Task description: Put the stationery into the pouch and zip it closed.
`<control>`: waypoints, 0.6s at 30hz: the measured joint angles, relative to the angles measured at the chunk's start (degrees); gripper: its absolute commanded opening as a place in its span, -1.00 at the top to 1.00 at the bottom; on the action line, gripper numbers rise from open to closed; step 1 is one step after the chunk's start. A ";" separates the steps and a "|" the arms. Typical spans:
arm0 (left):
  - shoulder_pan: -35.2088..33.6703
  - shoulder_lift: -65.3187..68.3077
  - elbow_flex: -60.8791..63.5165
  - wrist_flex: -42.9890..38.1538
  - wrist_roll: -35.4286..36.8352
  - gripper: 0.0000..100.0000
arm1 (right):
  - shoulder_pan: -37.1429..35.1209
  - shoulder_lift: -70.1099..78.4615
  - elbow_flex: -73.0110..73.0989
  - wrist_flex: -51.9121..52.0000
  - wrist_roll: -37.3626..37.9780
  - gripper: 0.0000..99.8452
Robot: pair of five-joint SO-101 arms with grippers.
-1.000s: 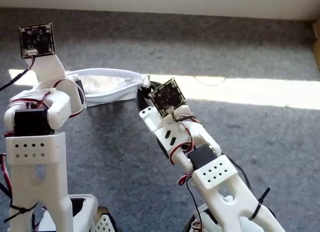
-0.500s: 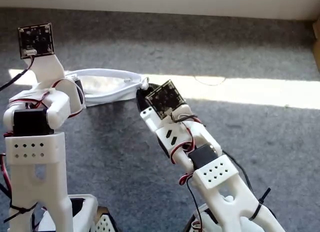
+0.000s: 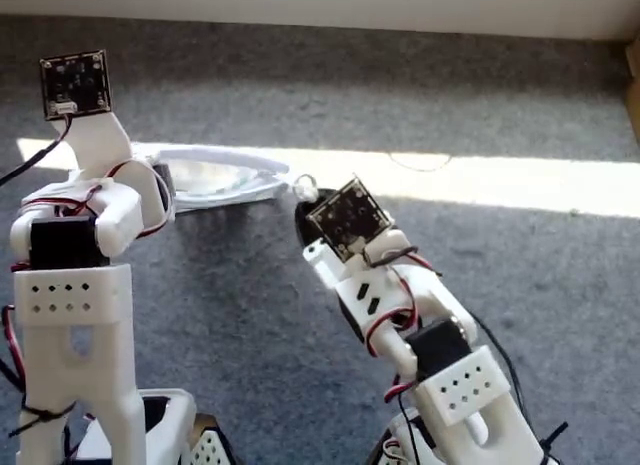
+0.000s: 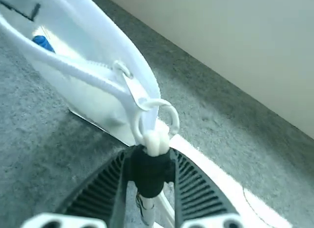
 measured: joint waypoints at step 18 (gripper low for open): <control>8.44 0.97 0.18 -3.34 1.49 0.46 | -5.36 -23.82 16.79 11.87 2.99 0.99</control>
